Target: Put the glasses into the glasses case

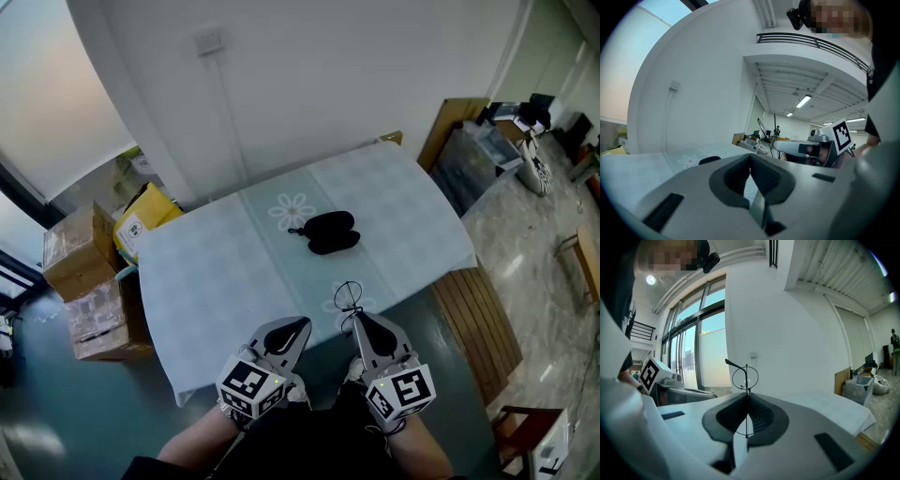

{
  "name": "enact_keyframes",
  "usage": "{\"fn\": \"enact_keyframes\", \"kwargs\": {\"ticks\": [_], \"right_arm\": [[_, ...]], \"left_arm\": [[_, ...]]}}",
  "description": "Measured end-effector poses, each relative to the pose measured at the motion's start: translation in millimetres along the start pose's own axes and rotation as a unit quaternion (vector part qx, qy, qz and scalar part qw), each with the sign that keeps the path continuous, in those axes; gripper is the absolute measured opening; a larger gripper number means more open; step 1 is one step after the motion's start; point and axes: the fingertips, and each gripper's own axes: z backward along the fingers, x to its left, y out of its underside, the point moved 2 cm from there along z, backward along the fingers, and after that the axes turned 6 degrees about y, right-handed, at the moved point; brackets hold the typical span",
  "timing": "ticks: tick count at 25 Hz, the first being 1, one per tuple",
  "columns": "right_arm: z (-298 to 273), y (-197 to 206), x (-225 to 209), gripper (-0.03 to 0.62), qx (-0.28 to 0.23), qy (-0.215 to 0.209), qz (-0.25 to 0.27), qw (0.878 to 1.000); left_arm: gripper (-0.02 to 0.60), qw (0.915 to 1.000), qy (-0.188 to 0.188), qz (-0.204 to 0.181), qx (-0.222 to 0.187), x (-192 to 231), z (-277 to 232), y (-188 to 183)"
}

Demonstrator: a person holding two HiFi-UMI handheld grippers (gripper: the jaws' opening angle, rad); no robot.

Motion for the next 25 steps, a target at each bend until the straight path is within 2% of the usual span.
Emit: {"fn": "enact_keyframes", "kwargs": {"ticks": [12, 25], "right_arm": [[11.4, -1.1, -21.4, 0.028, -0.004, -0.017, 0.0, 1.0], [2.8, -11.1, -62.2, 0.028, -0.004, -0.066, 0.009, 0.998]], "left_arm": [[0.026, 0.9999, -0.009, -0.003, 0.005, -18.2, -18.9, 1.8], [0.026, 0.9986, -0.053, 0.01, -0.002, -28.9, -51.8, -0.4]]}}
